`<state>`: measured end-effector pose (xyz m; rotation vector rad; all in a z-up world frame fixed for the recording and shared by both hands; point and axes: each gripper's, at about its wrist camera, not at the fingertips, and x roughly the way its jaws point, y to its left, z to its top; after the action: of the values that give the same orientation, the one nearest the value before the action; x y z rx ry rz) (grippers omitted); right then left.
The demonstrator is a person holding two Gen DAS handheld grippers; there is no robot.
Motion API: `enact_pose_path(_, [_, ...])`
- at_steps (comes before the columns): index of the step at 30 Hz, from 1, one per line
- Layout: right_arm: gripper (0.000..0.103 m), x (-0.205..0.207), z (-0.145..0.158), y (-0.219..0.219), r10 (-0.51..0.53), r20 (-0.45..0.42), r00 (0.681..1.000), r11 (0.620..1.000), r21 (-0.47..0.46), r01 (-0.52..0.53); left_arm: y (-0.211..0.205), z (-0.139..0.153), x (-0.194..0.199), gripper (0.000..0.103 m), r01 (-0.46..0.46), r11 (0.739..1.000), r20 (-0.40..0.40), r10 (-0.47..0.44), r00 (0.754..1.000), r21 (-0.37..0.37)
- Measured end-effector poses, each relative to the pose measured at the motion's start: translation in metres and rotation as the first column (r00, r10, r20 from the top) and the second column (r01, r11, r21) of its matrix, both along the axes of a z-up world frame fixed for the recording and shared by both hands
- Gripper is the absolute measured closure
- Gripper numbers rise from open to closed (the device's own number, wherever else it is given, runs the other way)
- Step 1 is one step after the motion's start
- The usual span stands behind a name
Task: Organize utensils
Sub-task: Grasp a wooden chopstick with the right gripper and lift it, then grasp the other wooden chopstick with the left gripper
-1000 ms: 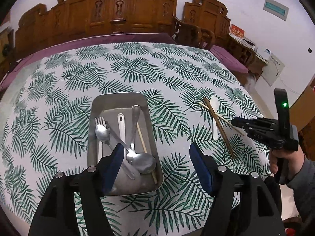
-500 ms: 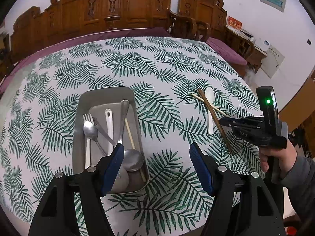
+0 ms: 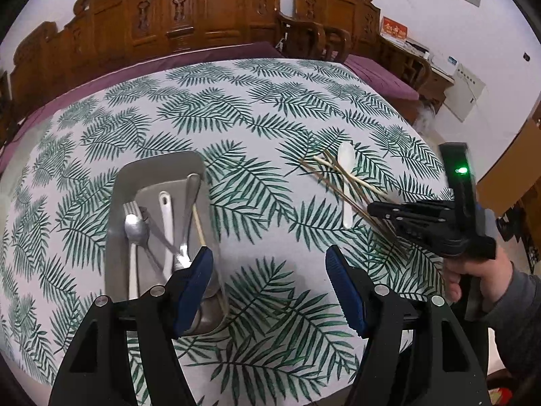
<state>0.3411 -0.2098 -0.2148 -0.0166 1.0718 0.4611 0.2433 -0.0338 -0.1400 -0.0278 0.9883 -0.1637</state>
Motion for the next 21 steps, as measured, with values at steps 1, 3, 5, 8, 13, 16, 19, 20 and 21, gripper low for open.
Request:
enact_pose_path(1, [0.097, -0.003, 0.005, -0.005, -0.006, 0.009, 1.000, 1.000, 0.012, 0.005, -0.005, -0.002, 0.003, 0.037, 0.005, 1.000, 0.001, -0.005, 1.000, 0.005])
enact_pose_path(3, [0.097, -0.008, 0.013, -0.013, -0.014, 0.025, 1.000, 0.999, 0.034, 0.013, -0.012, -0.004, 0.007, 0.037, 0.012, 1.000, 0.001, -0.012, 1.000, 0.013])
enact_pose_path(5, [0.097, -0.015, 0.020, -0.024, -0.029, 0.033, 0.999, 0.998, 0.054, 0.027, -0.022, -0.008, 0.013, 0.037, 0.018, 1.000, -0.003, -0.018, 1.000, 0.020])
enact_pose_path(8, [0.097, -0.021, 0.026, -0.037, -0.042, 0.042, 0.998, 0.997, 0.064, 0.039, -0.038, -0.014, 0.022, 0.037, 0.030, 0.999, -0.008, -0.030, 1.000, 0.025])
enact_pose_path(13, [0.097, -0.026, 0.031, -0.059, -0.060, 0.062, 0.996, 0.996, 0.065, 0.056, -0.059, -0.025, 0.040, 0.037, 0.036, 0.999, -0.026, -0.036, 0.999, 0.028])
enact_pose_path(16, [0.097, -0.025, 0.032, -0.073, -0.081, 0.069, 0.994, 0.994, 0.079, 0.075, -0.072, -0.032, 0.050, 0.037, 0.034, 0.999, -0.041, -0.033, 0.999, 0.022])
enact_pose_path(19, [0.097, -0.025, 0.030, -0.086, -0.100, 0.072, 0.992, 0.993, 0.076, 0.094, -0.086, -0.037, 0.058, 0.037, 0.030, 0.999, -0.044, -0.029, 0.999, 0.023])
enact_pose_path(20, [0.097, -0.025, 0.028, -0.090, -0.104, 0.071, 0.992, 0.993, 0.069, 0.100, -0.091, -0.038, 0.060, 0.037, 0.029, 0.999, -0.046, -0.028, 0.999, 0.022])
enact_pose_path(21, [0.097, -0.025, 0.027, -0.092, -0.107, 0.073, 0.992, 0.993, 0.061, 0.102, -0.096, -0.040, 0.063, 0.037, 0.028, 0.999, -0.049, -0.027, 0.998, 0.019])
